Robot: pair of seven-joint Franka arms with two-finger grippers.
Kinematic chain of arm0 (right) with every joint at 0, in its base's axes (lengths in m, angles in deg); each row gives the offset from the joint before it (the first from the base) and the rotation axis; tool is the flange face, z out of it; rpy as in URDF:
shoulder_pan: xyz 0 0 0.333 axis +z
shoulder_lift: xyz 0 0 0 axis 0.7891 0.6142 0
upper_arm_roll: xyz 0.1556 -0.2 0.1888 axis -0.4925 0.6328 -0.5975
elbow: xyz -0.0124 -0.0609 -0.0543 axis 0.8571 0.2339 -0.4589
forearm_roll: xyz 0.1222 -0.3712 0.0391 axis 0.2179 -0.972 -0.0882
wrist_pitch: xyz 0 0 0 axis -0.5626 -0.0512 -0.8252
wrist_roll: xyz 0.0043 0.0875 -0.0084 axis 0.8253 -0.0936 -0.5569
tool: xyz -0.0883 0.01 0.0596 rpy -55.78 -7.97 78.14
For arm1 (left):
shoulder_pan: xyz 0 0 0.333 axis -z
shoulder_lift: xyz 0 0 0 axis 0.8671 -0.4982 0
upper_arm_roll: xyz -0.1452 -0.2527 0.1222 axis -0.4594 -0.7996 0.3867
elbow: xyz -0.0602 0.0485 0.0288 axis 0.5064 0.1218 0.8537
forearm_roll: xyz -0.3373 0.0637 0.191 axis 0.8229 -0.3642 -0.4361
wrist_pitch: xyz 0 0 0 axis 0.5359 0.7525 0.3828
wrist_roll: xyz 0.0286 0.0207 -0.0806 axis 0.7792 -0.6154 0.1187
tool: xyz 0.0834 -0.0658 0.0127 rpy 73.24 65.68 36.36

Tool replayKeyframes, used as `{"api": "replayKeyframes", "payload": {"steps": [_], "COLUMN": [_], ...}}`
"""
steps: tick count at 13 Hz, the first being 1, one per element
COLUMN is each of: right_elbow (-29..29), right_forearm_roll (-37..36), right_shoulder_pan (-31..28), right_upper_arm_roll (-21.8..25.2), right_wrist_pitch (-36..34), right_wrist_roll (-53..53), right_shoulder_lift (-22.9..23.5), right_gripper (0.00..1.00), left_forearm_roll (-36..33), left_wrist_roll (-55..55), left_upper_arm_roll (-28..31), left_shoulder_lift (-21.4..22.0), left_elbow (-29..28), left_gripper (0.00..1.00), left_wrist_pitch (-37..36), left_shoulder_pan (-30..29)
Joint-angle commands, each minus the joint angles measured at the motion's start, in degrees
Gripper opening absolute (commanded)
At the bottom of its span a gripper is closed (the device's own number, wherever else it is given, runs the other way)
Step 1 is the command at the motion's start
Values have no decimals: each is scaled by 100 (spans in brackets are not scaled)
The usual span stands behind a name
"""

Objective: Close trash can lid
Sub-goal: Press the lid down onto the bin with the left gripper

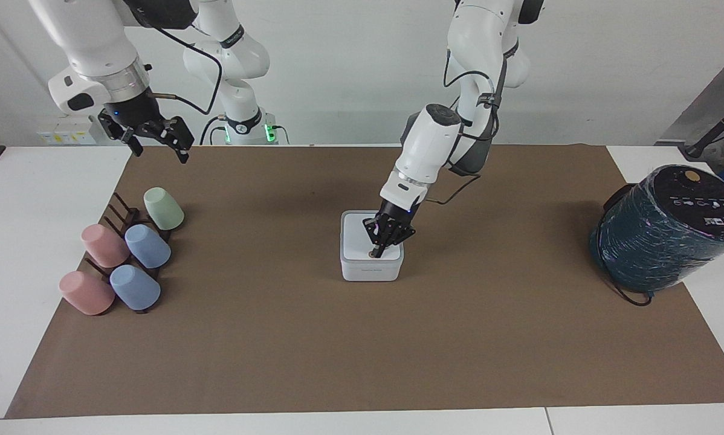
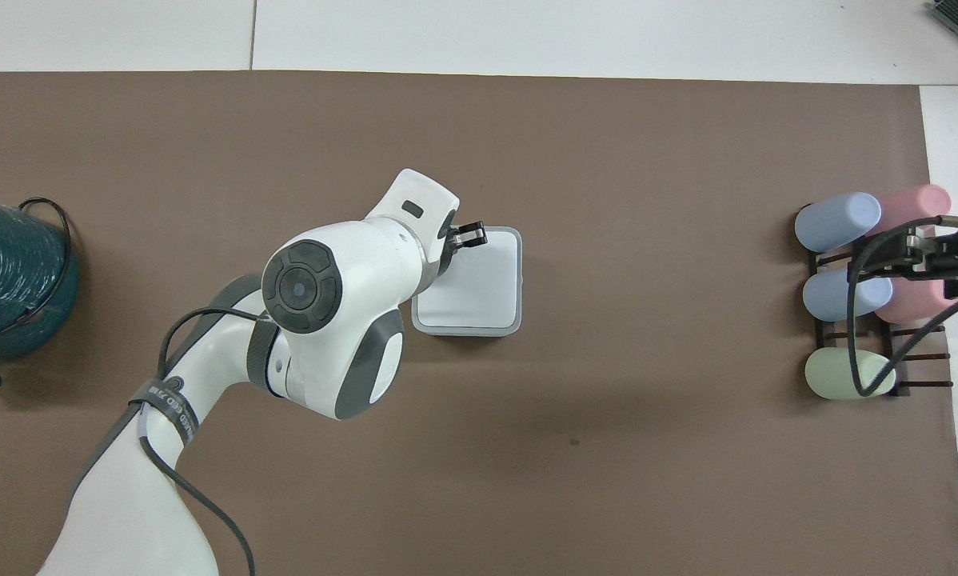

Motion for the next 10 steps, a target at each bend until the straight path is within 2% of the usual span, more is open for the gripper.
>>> {"api": "replayKeyframes", "payload": {"steps": [1, 7, 10], "right_elbow": [73, 82, 108], "right_forearm_roll": [29, 29, 29], "right_shoulder_pan": [-72, -72, -72], "right_upper_arm_roll": [-34, -34, -34], "right_wrist_pitch": [-35, -35, -35], "right_wrist_roll": [138, 138, 138], "right_shoulder_lift": [-62, -62, -80], "right_gripper": [100, 100, 100], "left_forearm_roll": [86, 77, 16], "left_wrist_roll": [81, 99, 116], "left_upper_arm_roll": [-11, -3, -3], "left_shoulder_lift": [-248, -301, -327], "left_elbow": [80, 0, 219], "left_gripper": [0, 0, 0], "left_wrist_pitch": [94, 86, -150], "left_shoulder_pan": [-14, 48, -40]}}
